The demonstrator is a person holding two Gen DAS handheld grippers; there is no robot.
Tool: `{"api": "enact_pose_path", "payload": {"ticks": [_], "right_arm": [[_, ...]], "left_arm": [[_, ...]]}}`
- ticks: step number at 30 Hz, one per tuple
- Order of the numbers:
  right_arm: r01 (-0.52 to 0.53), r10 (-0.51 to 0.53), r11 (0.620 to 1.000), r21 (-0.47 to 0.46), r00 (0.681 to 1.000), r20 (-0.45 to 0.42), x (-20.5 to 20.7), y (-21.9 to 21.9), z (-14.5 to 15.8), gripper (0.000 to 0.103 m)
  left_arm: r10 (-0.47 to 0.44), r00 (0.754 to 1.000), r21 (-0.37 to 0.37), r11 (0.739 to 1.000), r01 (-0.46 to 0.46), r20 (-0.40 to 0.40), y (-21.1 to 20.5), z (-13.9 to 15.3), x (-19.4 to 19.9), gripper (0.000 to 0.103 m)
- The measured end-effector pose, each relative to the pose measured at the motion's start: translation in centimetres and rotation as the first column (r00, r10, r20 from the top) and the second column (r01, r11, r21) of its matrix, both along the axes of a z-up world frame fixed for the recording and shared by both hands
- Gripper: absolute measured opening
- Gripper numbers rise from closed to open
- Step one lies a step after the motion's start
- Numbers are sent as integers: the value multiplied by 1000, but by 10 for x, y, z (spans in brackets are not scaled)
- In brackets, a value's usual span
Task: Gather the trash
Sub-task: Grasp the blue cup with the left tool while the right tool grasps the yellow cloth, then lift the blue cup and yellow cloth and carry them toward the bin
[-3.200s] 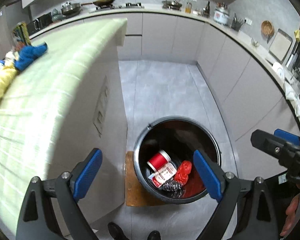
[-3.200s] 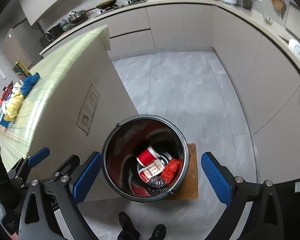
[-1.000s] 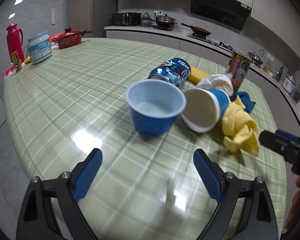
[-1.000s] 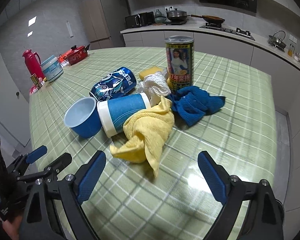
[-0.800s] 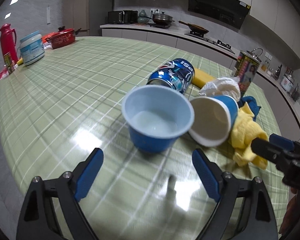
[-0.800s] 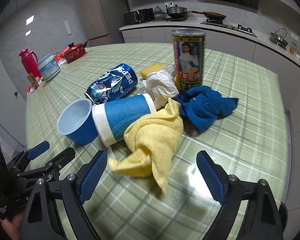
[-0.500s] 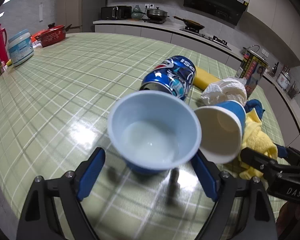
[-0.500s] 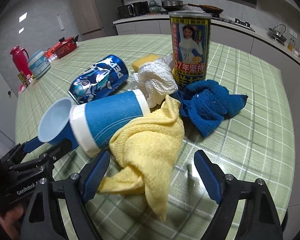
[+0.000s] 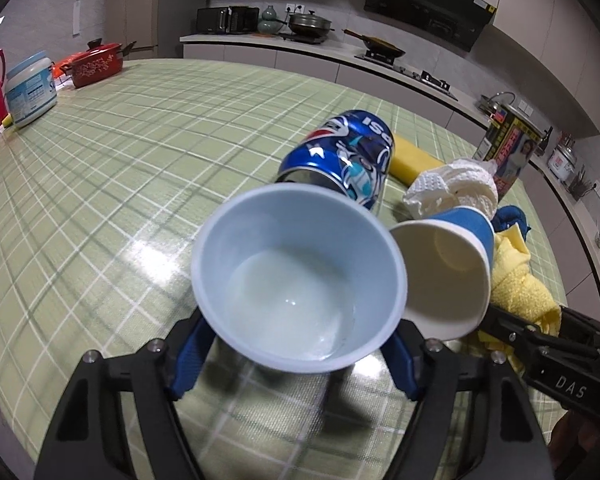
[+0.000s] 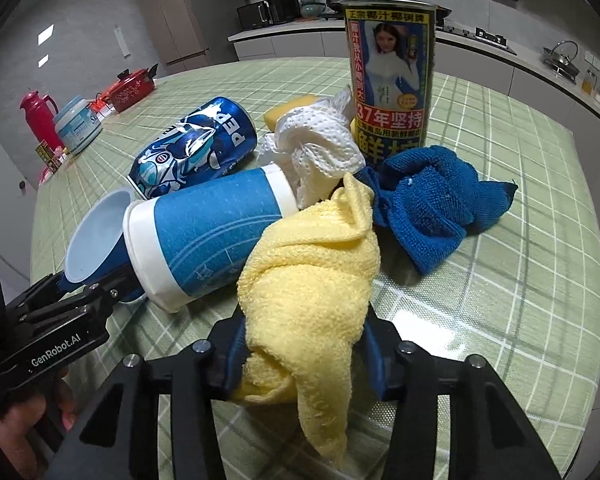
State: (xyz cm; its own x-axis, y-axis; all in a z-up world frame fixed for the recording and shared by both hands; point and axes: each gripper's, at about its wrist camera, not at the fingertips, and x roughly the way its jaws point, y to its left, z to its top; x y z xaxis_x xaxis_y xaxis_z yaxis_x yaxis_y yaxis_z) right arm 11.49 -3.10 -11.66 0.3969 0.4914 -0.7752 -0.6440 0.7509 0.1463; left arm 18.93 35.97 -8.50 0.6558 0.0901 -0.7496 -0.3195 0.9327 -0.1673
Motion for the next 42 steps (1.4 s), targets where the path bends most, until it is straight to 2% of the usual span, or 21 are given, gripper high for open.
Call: {"api": "enact_pose_path", "payload": {"ticks": [10,18,31,42], "right_arm": [[-14,14,999,31,1000,6,-14,-17,11,50],[-21,20,998,51,1000,24,-31,-40,25,50],[33,-37,997,75,998,59,-49,-123,48,50],[132,-137,989,71,988,65,-59,-215,50,50]], "left_arm": [[14,1000,13,1000,-14,3,-13,5,-22,76],[5,1000,26,1000,-5,19,-46,19,-43,76],[-57,997,51,997,55,49,-120,38,-61,76],[-163,985,58,986,159,60,-202,46,-62,76]]}}
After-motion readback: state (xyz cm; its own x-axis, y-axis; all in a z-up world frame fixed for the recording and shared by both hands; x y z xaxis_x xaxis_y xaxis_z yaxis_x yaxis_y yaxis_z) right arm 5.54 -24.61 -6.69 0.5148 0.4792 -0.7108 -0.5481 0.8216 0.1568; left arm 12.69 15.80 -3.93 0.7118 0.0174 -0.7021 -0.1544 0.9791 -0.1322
